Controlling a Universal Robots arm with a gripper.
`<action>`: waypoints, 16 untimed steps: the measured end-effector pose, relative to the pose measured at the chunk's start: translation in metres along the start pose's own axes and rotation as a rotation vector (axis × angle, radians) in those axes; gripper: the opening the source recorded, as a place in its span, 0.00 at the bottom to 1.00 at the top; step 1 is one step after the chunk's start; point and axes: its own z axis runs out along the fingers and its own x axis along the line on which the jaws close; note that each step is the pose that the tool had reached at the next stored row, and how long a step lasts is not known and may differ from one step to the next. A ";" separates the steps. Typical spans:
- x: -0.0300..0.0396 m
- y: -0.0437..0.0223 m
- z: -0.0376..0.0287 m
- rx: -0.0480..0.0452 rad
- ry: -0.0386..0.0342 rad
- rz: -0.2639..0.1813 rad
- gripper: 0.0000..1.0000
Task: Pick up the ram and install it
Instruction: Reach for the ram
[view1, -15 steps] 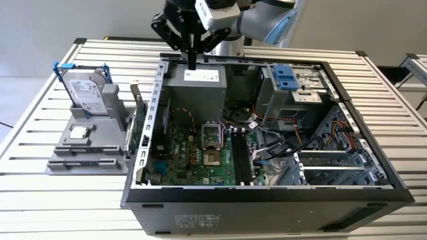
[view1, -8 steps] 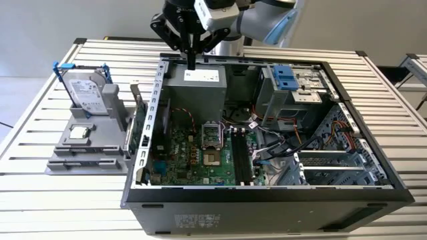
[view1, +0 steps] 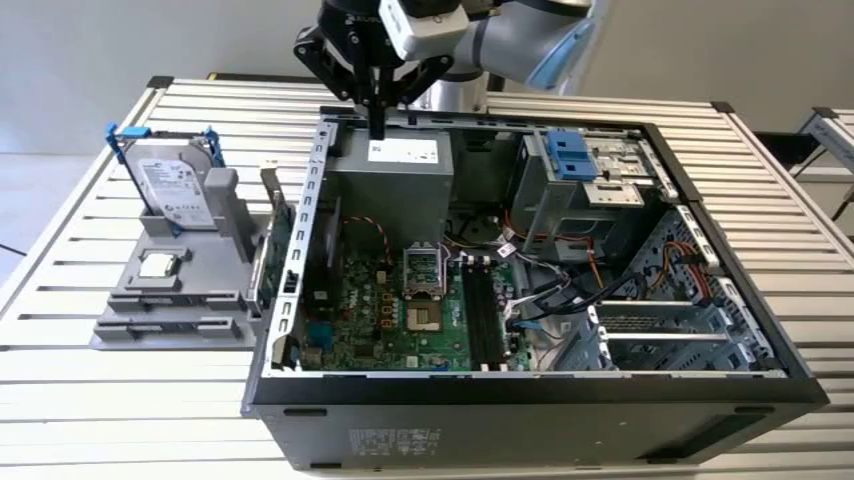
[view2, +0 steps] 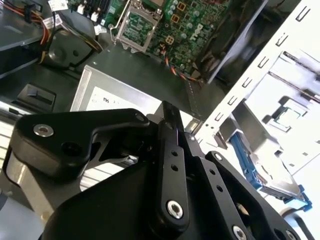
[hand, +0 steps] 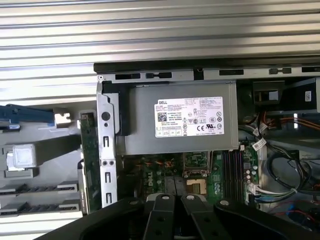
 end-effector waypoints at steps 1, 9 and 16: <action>0.0010 -0.0001 0.0000 -0.0001 -0.0001 0.000 0.00; 0.0114 -0.0008 -0.0002 -0.0001 0.0000 -0.002 0.00; 0.0226 -0.0016 -0.0003 -0.0001 0.0001 -0.003 0.00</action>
